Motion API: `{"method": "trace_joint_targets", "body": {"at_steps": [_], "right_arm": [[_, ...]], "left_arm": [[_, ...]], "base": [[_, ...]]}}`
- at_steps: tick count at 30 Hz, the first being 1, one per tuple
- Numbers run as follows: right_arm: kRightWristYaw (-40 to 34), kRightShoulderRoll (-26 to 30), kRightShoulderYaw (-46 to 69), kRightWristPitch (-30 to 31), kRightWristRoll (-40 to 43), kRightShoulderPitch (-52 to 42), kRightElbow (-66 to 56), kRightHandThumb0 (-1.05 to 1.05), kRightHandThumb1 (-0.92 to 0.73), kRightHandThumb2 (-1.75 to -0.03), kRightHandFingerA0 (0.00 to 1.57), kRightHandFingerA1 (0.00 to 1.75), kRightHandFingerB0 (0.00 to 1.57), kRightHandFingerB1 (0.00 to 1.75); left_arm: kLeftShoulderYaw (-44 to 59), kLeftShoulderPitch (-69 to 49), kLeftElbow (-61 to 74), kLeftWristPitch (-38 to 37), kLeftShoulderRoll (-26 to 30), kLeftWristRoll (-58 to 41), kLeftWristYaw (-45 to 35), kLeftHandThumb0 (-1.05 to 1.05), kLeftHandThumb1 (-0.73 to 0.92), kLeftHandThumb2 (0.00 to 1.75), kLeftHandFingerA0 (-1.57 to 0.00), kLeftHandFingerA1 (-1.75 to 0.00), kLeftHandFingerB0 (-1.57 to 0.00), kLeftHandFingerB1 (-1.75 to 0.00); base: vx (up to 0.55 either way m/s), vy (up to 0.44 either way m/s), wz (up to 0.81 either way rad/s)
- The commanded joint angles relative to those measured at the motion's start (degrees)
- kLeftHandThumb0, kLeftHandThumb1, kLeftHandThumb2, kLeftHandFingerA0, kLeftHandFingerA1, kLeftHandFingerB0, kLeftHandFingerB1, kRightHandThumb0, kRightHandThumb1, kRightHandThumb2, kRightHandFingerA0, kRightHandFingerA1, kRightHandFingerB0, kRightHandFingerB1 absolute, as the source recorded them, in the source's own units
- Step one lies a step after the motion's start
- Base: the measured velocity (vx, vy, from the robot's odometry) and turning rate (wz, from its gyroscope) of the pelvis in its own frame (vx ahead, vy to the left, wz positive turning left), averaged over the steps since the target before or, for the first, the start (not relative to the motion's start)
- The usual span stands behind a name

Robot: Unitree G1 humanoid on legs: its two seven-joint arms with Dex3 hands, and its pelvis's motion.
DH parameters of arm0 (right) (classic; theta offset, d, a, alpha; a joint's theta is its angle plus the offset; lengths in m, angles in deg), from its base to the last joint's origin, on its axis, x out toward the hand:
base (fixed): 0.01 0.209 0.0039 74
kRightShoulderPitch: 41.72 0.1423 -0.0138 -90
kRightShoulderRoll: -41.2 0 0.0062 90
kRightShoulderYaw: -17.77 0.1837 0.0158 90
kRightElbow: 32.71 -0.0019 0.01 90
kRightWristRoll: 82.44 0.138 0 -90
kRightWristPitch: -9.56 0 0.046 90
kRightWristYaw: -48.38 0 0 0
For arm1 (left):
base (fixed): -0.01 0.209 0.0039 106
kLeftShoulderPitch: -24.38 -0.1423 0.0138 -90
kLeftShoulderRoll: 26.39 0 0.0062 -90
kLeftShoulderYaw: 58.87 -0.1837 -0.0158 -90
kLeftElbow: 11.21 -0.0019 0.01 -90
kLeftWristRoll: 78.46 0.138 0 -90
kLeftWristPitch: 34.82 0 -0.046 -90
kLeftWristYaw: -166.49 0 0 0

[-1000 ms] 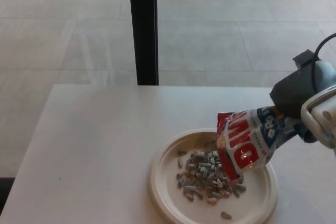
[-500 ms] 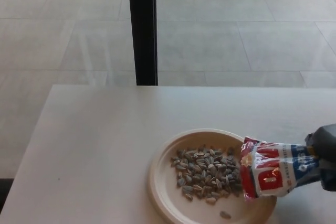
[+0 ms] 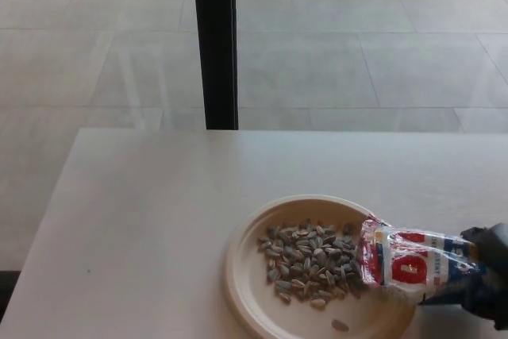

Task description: The robot uses its right hand to pick up a bag of sunflower seeds kept in the middle of the desk and tilts it over a plate kept next to it to pour out a few seeds and then puts the bag of seeds back on the desk

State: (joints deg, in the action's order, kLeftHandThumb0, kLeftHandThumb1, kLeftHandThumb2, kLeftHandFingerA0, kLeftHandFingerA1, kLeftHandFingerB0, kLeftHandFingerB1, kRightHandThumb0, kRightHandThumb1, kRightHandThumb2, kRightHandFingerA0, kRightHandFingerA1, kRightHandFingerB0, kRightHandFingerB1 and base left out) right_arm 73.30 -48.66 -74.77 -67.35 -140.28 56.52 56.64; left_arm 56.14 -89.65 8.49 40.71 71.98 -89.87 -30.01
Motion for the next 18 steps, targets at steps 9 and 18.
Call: {"method": "trace_joint_targets", "body": {"at_steps": [9,18], "right_arm": [[-17.9,-9.4,3.3,-2.0,10.8,-5.3,0.3,-0.35,-0.57,-1.10,0.94,1.75,0.79,1.46],[-32.6,-11.2,6.6,-9.3,14.1,-7.0,10.7,-0.31,-0.62,-0.94,0.90,1.69,0.80,1.31]], "left_arm": [[-0.4,-1.0,-1.2,-1.3,0.1,0.4,1.4,-0.87,0.86,0.80,-0.41,-0.72,-0.31,-0.60],[0.2,-2.0,-1.3,-1.2,-0.4,-0.4,0.5,-0.87,0.87,0.80,-0.38,-0.71,-0.30,-0.59]], "base": [[0.00,0.000,0.00],[0.00,0.000,0.00]]}}
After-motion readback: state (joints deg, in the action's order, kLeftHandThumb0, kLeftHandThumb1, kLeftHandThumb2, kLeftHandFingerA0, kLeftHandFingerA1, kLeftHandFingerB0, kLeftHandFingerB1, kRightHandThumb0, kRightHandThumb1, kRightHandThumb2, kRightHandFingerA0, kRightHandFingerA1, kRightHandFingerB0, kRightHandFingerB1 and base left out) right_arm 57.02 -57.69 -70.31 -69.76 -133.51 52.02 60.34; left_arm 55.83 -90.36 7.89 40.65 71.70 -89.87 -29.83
